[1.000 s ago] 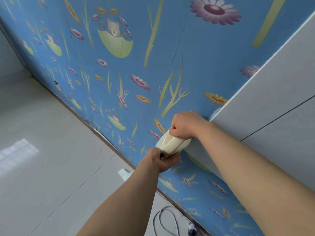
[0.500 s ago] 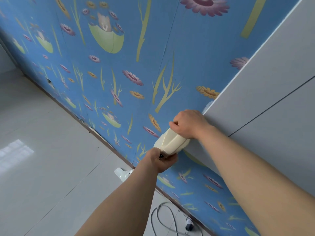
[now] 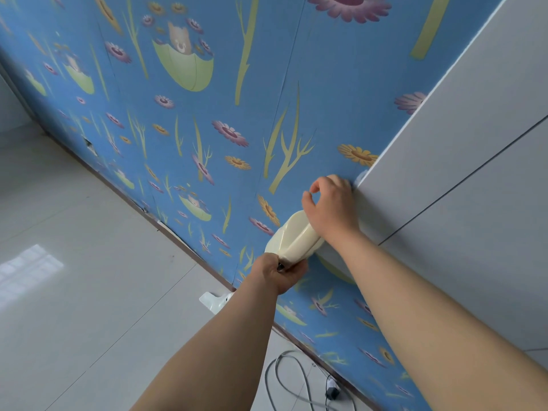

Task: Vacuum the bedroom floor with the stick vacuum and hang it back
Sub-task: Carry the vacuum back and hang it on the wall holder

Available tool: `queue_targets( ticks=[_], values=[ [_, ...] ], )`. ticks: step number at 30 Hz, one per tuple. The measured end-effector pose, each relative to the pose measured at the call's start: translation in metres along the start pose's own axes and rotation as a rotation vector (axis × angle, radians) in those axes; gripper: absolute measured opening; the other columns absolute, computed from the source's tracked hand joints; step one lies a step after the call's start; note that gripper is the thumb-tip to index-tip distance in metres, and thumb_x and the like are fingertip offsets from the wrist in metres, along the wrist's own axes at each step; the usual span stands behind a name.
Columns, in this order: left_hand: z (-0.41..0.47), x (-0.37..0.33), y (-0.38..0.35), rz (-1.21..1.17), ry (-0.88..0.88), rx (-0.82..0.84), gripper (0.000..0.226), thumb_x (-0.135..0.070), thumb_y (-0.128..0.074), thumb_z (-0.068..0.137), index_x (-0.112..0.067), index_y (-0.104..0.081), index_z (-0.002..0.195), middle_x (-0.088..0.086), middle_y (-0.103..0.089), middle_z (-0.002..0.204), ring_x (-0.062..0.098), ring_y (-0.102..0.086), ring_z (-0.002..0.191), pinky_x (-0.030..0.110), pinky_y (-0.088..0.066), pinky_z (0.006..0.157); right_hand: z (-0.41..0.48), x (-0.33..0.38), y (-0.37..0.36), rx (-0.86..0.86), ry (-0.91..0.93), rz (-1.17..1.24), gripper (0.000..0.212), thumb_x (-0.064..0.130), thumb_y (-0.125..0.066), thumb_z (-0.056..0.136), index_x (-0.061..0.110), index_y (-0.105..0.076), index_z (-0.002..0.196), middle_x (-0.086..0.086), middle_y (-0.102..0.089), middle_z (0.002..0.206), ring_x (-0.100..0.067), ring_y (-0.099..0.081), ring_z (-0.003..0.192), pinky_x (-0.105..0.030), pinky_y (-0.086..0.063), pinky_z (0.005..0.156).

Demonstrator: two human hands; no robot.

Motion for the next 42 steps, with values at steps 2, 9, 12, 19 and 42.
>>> queue_targets(
  ticks=[2,9,12,19,42],
  values=[
    [0.0,-0.002,0.001,-0.019,-0.004,-0.004,0.02,0.002,-0.036,0.101,0.004,-0.044,0.119,0.023,-0.05,0.103,0.043,-0.053,0.096,0.051,-0.055,0.079,-0.001,0.003,-0.003,0.037,-0.013,0.0,0.028,0.022,-0.058,0.095,0.001,-0.062,0.112,-0.014,-0.058,0.12,-0.031,-0.049,0.114,-0.033,-0.034,0.096],
    [0.002,-0.003,0.004,-0.029,-0.08,-0.024,0.035,0.002,-0.034,0.101,0.004,-0.039,0.136,0.021,-0.047,0.107,0.042,-0.053,0.087,0.05,-0.051,0.08,-0.008,-0.002,0.014,-0.039,-0.106,-0.049,0.046,0.038,-0.068,0.087,0.002,-0.056,0.112,-0.014,-0.055,0.118,-0.031,-0.05,0.112,-0.033,-0.038,0.092],
    [0.002,-0.005,0.006,-0.01,-0.115,-0.042,0.038,0.002,-0.034,0.101,0.004,-0.037,0.139,0.018,-0.044,0.107,0.04,-0.052,0.081,0.051,-0.051,0.09,-0.012,-0.004,0.021,0.018,-0.247,-0.075,0.056,0.052,-0.065,0.086,0.004,-0.048,0.11,-0.011,-0.057,0.112,-0.031,-0.058,0.103,-0.032,-0.039,0.072],
    [-0.004,0.005,0.002,0.099,-0.045,-0.002,0.029,0.001,-0.035,0.102,0.002,-0.042,0.131,0.022,-0.046,0.125,0.04,-0.051,0.11,0.05,-0.053,0.086,-0.019,-0.014,0.015,0.274,-0.443,-0.018,0.037,0.05,-0.06,0.088,0.013,-0.052,0.088,-0.011,-0.07,0.092,-0.031,-0.07,0.086,-0.037,-0.058,0.074],
    [-0.012,0.031,0.011,0.121,0.098,-0.032,0.018,-0.01,-0.045,0.102,0.005,-0.051,0.093,0.022,-0.055,0.101,0.034,-0.057,0.097,0.043,-0.054,0.086,-0.036,-0.041,0.017,0.507,-0.567,0.199,0.029,0.038,-0.056,0.092,0.009,-0.052,0.086,-0.008,-0.052,0.061,-0.021,-0.045,0.048,-0.026,-0.035,0.05]
  ],
)
Point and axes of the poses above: each hand's wrist, its own z-axis towards the middle knuckle, its own y-axis out of the back of the hand, x = y × z, the point moved 5 cm from there along z, towards the middle knuckle
